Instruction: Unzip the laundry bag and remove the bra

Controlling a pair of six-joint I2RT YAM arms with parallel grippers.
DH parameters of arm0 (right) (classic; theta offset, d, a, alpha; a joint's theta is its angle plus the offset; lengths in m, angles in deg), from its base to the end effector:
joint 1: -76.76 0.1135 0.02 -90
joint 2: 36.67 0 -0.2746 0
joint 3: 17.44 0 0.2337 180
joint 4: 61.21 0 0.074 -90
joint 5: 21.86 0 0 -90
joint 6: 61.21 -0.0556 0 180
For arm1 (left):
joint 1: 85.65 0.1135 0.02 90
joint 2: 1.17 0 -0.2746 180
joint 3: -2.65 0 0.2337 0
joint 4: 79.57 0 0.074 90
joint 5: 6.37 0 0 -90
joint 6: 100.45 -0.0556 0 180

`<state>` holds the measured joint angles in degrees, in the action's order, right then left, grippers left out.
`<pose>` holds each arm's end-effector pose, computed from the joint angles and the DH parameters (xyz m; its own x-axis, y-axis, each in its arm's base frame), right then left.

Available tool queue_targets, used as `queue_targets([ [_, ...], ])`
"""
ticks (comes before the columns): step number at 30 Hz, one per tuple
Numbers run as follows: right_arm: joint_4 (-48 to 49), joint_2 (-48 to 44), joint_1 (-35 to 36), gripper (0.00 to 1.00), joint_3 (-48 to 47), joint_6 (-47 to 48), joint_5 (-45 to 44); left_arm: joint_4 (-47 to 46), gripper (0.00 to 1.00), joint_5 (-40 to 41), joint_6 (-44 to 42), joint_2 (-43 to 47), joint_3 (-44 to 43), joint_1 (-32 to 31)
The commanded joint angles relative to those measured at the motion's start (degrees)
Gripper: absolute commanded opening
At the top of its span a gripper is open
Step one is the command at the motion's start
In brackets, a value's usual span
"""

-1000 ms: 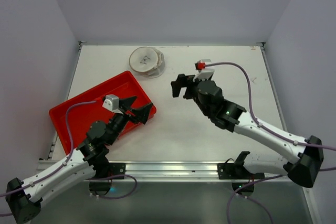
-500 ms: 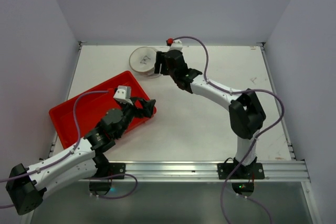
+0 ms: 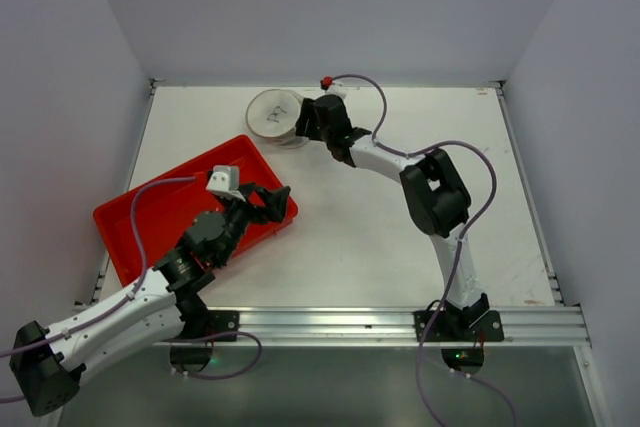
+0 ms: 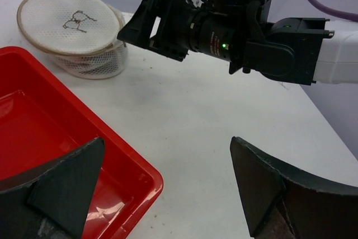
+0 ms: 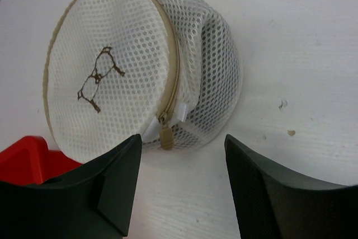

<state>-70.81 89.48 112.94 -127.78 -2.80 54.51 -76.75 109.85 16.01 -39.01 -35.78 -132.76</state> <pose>0.4295 0.2979 0.2166 -0.5056 0.2610 -0.8224 -0.1609 0.9079 0.3870 0.1273 -0.1010 0.2795 -0.1827 -0.3907 -0.9022 0.3076 0.8489 -0.4298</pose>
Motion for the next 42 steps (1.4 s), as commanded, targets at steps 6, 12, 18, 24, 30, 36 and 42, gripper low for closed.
queue_targets([
  [6,14.0,4.1,-1.3,0.61,-2.4,-4.7,7.2,-2.1,0.97,1.0,1.0,-2.7,-0.6,0.4],
  [12,13.8,8.5,-2.1,0.60,-5.9,-8.6,7.9,-1.9,0.97,0.9,1.0,-2.6,-0.7,0.4],
  [18,16.5,9.7,-2.7,0.44,-5.6,-9.6,9.2,-2.5,0.97,0.2,0.8,-3.0,-0.6,0.4],
  [24,20.0,1.6,-4.7,0.24,3.2,-9.4,7.7,-2.3,0.97,-0.2,0.7,-5.0,-1.4,0.4],
  [30,22.3,-9.2,-7.9,0.08,16.6,-9.4,8.2,-4.2,0.97,-4.6,-1.0,-7.6,-2.1,0.4],
  [36,27.8,-30.1,-12.4,0.07,41.4,-15.0,8.0,1.5,0.94,-12.8,0.0,-20.5,-14.4,0.8],
  [42,25.4,-51.8,-12.7,0.13,59.0,-21.5,4.4,1.4,0.93,-22.2,-8.4,-30.6,-23.1,0.7],
])
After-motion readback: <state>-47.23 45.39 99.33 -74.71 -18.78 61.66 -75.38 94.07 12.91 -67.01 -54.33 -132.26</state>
